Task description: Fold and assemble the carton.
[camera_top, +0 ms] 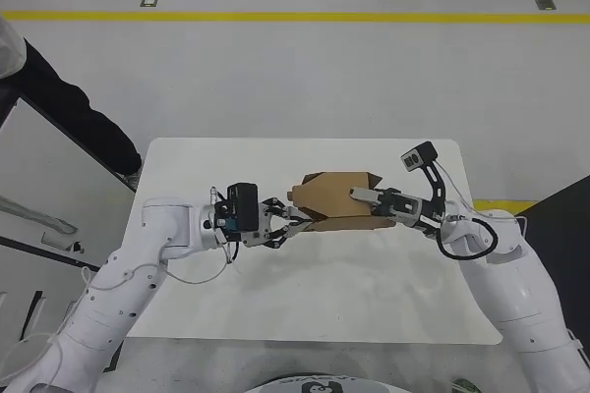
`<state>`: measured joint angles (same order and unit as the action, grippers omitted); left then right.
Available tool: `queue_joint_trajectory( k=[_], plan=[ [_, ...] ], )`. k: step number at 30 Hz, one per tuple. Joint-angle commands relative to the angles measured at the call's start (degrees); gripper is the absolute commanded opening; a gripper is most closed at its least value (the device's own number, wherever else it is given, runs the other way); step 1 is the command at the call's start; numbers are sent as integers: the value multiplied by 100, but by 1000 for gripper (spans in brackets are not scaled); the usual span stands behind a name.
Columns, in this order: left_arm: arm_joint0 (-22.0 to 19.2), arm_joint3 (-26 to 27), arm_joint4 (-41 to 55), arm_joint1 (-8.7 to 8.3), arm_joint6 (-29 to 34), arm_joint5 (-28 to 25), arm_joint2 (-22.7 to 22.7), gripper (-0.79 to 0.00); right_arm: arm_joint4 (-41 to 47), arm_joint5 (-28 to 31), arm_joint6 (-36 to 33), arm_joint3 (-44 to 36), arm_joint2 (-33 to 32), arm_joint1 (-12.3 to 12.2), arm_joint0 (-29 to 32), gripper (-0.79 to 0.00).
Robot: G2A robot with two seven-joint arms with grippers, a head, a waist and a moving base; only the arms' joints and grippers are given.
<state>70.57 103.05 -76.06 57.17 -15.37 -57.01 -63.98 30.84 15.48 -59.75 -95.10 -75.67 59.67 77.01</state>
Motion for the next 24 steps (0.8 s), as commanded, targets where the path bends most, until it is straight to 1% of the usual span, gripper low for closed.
queue_joint_trajectory(
  k=[1, 14, 19, 24],
  plan=[
    [-10, 8, -5, 4, -4, -11, 24, -785, -18, -29, 34, 10, 10, 2, -9, -785],
    [-225, 65, -96, 90, 104, -30, 465, -785, -68, -132, 172, 48, 117, 23, -80, -785],
    [-353, 31, -157, 136, 160, 63, 630, -785, -47, -141, 176, 53, 142, 28, -82, -785],
    [-421, -22, -205, 158, 200, 147, 687, -785, -10, -142, 161, 60, 141, 29, -70, -785]
  ],
)
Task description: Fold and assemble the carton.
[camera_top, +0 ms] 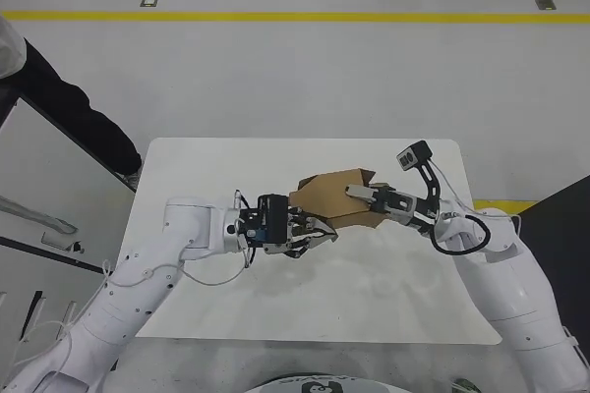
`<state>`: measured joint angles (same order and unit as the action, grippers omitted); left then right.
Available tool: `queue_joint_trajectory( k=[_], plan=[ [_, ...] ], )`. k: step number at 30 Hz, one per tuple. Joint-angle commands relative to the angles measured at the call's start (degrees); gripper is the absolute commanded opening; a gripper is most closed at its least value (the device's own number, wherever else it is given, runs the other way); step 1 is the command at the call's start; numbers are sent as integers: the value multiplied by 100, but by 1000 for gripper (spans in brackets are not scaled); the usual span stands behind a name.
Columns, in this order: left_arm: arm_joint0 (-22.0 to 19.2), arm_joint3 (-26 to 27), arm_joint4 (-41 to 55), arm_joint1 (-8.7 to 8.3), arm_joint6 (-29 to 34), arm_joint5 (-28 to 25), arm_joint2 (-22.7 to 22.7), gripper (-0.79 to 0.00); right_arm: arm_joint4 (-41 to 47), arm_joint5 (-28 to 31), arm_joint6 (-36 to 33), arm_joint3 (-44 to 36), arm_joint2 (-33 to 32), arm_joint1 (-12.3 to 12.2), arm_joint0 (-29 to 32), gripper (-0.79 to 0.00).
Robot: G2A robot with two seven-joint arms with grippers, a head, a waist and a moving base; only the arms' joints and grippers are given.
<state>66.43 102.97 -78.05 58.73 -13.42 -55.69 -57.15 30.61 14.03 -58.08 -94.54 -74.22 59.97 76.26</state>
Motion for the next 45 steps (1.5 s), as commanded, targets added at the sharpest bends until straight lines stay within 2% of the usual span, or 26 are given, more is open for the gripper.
queue_joint_trajectory(
  k=[1, 6, 12, 20, 30, 45],
  plan=[
    [-13, -25, -6, 3, 4, 18, 0, -785, 21, 7, -15, 6, -13, -2, 11, -785],
    [34, -109, 33, -28, -50, 42, -196, -785, 135, 93, -80, 57, -136, -16, 66, -785],
    [180, -148, 19, -79, -68, 56, -438, -785, 687, 288, -350, 139, -268, -17, 132, -785],
    [257, -108, 72, -89, -129, 123, -516, -785, 1090, 330, -856, 240, -260, -11, 116, -785],
    [257, -139, 62, -94, -139, 138, -575, -785, 718, 218, -1358, 208, -229, -50, 56, -785],
    [172, -277, -135, -116, -193, 176, -731, -785, 678, 165, -1788, 269, -145, -76, 16, -785]
  ],
)
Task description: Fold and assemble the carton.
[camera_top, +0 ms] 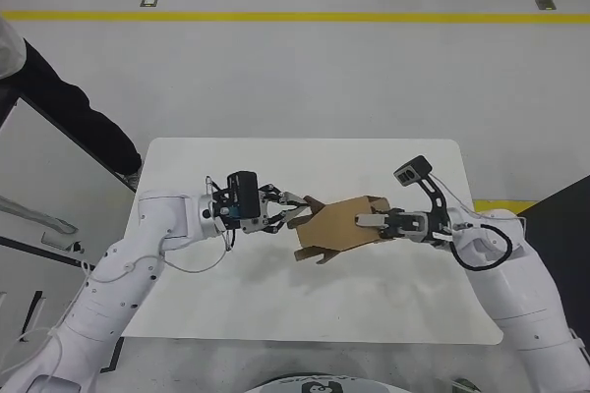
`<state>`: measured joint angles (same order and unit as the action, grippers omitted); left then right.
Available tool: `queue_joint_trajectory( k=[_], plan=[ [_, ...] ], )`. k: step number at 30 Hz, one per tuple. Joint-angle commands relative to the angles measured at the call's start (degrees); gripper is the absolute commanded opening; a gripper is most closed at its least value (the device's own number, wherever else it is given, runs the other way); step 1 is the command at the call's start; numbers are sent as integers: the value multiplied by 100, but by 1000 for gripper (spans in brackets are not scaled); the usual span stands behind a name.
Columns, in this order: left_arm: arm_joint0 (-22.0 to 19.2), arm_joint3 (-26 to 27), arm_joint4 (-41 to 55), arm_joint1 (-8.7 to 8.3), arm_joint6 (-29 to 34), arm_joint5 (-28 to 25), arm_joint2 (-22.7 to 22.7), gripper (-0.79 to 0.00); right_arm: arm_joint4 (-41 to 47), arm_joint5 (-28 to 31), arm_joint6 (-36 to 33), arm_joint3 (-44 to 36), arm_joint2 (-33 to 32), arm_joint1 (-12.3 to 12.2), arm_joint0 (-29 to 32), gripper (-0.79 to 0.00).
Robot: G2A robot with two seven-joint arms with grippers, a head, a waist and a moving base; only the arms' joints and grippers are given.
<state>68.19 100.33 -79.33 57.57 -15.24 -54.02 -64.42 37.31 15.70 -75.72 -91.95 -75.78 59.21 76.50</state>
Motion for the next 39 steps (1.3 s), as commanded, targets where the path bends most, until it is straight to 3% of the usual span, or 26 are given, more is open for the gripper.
queue_joint_trajectory(
  k=[1, 39],
  plan=[
    [-10, -27, -18, -1, -14, 8, -14, -785, -2, -2, -53, 17, 19, -2, -14, -785],
    [-266, -254, -65, 32, -149, -105, 135, -785, -265, -83, -374, 218, 404, -25, -328, -785]
  ],
)
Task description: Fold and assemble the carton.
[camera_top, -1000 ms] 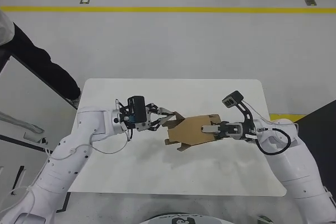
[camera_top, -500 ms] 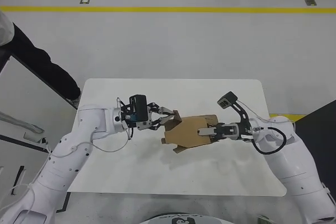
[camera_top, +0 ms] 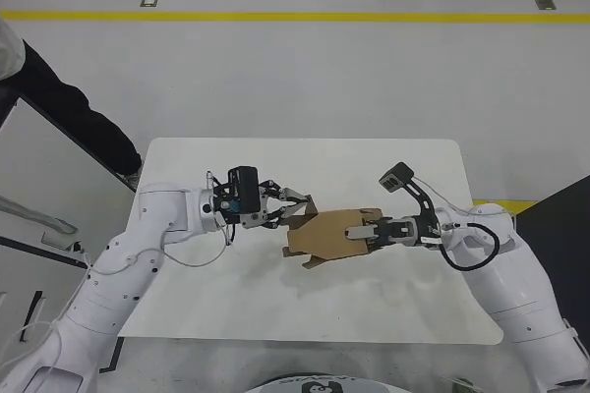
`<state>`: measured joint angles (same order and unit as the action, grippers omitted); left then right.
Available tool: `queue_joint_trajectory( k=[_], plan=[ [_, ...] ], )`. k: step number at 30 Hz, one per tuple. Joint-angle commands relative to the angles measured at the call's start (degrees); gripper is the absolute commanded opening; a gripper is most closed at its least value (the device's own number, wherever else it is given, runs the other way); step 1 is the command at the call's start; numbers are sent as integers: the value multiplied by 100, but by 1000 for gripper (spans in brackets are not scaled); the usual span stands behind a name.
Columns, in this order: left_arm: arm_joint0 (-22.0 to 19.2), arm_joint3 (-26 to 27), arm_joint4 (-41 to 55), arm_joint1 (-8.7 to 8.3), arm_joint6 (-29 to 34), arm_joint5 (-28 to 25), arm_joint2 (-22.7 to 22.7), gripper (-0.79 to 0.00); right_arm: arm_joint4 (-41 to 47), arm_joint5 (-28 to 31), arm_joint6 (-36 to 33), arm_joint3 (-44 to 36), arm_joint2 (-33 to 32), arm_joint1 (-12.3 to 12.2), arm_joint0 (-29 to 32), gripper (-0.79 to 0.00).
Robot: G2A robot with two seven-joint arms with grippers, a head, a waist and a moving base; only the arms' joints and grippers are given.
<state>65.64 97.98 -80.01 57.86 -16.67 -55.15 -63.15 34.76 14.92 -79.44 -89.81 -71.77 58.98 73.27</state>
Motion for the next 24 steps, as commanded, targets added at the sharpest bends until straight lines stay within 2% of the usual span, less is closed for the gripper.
queue_joint_trajectory(
  k=[1, 10, 19, 24],
  plan=[
    [-24, -37, 7, 4, -15, 17, 5, -785, -21, -4, 5, 11, 5, -3, -8, -785],
    [92, -79, 31, -48, -10, 30, -262, -785, 138, 143, 587, 84, -183, -8, 92, -785],
    [299, 35, 119, -79, 107, 99, -379, -785, 161, 313, 646, -19, -222, -11, 130, -785],
    [366, 187, 150, -92, 130, -39, -376, -785, 161, 349, 749, -66, -277, -18, 197, -785]
  ],
)
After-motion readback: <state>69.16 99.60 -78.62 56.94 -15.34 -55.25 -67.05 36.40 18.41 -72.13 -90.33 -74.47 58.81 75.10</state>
